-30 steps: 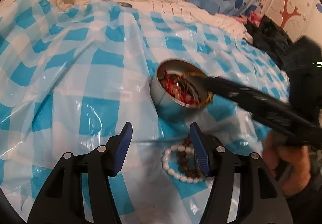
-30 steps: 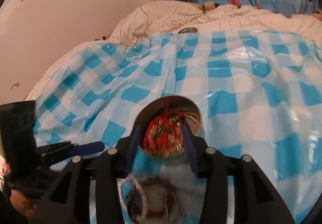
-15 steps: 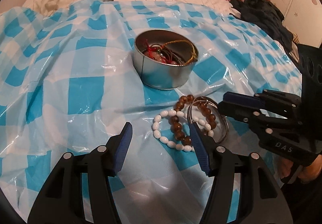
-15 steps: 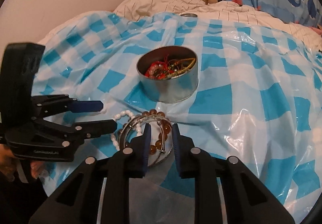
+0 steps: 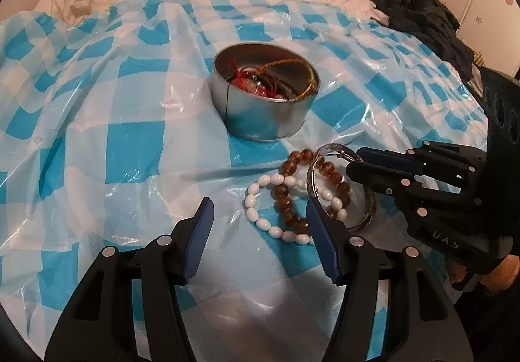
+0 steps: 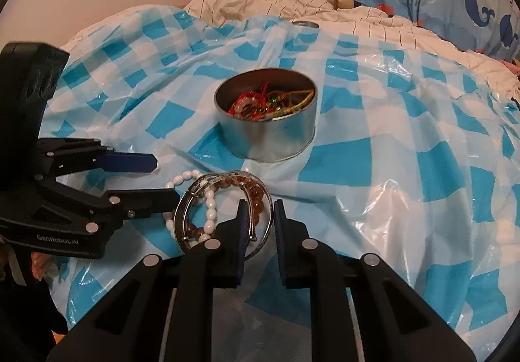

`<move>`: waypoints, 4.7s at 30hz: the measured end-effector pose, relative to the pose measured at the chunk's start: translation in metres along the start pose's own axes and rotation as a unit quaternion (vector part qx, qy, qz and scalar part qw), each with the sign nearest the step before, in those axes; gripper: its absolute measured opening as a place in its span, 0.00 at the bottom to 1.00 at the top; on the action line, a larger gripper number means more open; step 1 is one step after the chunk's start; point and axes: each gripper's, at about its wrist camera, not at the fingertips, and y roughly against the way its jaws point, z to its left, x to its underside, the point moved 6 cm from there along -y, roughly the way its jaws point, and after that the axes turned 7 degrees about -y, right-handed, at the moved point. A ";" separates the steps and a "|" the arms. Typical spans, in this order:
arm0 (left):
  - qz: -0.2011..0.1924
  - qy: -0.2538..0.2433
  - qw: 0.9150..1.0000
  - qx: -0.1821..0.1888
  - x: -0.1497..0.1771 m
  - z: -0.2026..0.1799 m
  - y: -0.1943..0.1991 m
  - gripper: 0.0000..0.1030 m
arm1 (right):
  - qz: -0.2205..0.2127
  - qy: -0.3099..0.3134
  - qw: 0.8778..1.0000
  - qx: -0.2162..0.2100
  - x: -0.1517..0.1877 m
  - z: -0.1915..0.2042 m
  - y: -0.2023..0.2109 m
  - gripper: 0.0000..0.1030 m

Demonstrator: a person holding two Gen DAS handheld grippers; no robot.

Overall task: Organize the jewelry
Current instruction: 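Move both grippers back to the remaining bangle and bead bracelets, then grasp the silver bangle with the right gripper and pull it free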

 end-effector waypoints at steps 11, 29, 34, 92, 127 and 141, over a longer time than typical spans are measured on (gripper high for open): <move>-0.012 -0.031 0.998 0.053 -0.004 -0.034 -0.006 0.56 | 0.018 -0.075 0.996 -0.037 -0.002 -0.020 -0.002 0.27; -0.011 0.029 0.996 0.081 -0.009 -0.019 -0.005 0.06 | 0.029 -0.075 0.997 -0.021 0.001 -0.026 -0.008 0.33; -0.017 0.045 0.995 0.086 -0.013 -0.004 0.009 0.05 | 0.020 -0.056 0.998 -0.018 0.001 -0.018 -0.006 0.34; 0.021 -0.012 0.999 0.037 0.001 -0.011 -0.016 0.08 | 0.041 -0.005 0.999 -0.033 0.012 0.008 -0.016 0.34; -0.010 0.034 0.998 0.048 -0.011 0.011 0.004 0.04 | 0.028 -0.033 0.998 -0.040 0.005 -0.001 -0.011 0.23; -0.010 0.037 0.998 0.049 -0.012 0.013 0.004 0.04 | 0.030 -0.085 0.994 -0.065 0.000 -0.016 -0.012 0.21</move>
